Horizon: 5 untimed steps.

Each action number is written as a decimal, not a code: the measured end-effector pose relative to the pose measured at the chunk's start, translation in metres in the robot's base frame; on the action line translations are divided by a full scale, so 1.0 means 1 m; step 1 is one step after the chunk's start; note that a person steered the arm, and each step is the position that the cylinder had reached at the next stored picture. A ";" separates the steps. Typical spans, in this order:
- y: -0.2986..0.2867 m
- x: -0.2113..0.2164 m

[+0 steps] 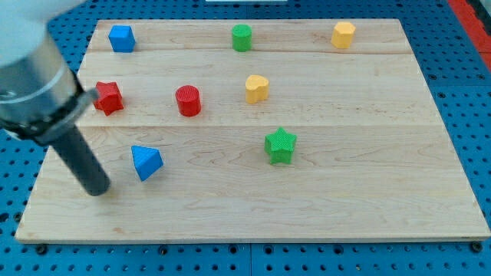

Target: Push the blue triangle to the center right

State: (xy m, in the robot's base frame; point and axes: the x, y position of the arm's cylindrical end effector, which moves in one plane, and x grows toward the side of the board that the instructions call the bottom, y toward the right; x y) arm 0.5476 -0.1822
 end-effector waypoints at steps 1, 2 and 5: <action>0.049 -0.052; 0.114 -0.067; 0.161 -0.041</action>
State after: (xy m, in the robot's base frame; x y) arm 0.5061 -0.0212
